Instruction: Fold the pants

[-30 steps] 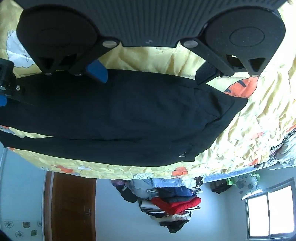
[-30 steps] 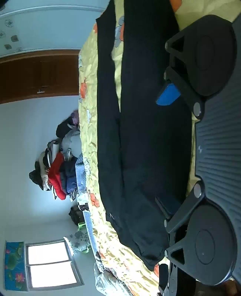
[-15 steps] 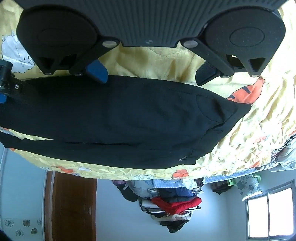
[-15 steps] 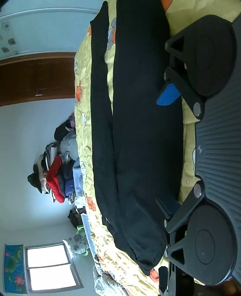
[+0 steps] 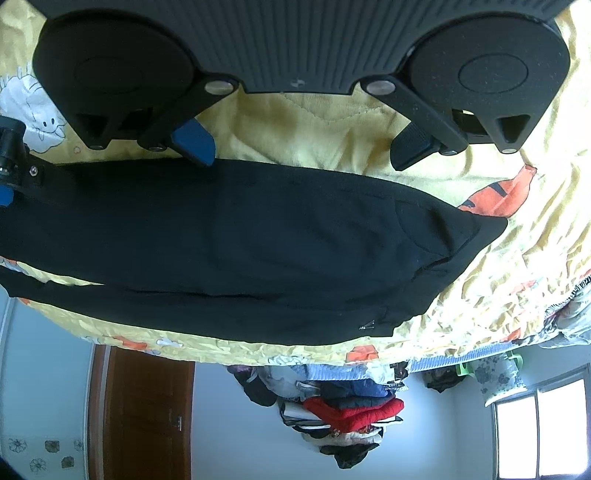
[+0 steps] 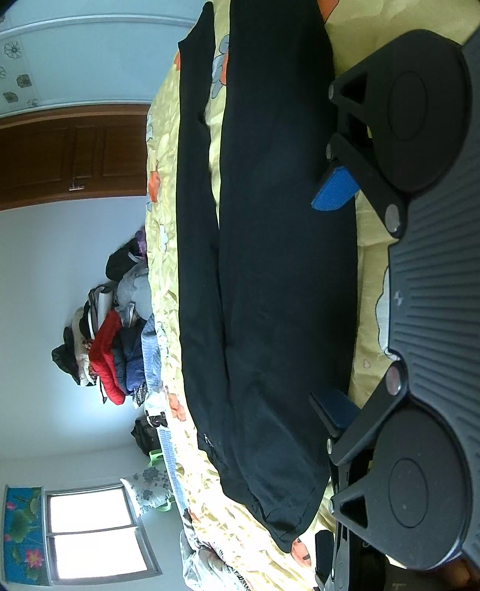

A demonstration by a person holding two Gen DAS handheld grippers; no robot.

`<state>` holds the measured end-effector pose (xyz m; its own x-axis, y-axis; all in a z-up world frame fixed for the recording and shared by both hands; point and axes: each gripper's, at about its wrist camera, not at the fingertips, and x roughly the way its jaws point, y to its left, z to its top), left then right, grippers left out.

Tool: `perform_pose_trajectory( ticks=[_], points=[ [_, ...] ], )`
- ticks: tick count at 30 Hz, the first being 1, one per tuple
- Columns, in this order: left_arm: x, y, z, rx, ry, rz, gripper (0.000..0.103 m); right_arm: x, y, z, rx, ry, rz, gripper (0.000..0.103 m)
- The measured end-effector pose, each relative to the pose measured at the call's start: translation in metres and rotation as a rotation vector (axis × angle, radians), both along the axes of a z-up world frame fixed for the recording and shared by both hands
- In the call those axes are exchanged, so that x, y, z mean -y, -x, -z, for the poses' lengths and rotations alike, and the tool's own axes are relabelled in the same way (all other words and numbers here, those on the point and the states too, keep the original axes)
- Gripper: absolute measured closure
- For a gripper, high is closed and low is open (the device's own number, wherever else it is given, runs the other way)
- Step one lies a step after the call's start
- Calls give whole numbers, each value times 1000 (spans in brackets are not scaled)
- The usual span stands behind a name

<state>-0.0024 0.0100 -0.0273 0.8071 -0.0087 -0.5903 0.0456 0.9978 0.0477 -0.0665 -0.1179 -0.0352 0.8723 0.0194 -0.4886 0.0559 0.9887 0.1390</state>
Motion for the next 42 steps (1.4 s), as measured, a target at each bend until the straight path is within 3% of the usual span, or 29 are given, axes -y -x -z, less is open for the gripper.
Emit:
perform_pose_trajectory(
  ticks=[10, 42],
  points=[
    [-6, -2, 5, -33, 35, -4, 0, 3, -6, 4, -38, -14, 25, 0],
    [-5, -3, 5, -37, 38, -5, 0, 4, -12, 11, -101, -20, 43, 0]
  ],
)
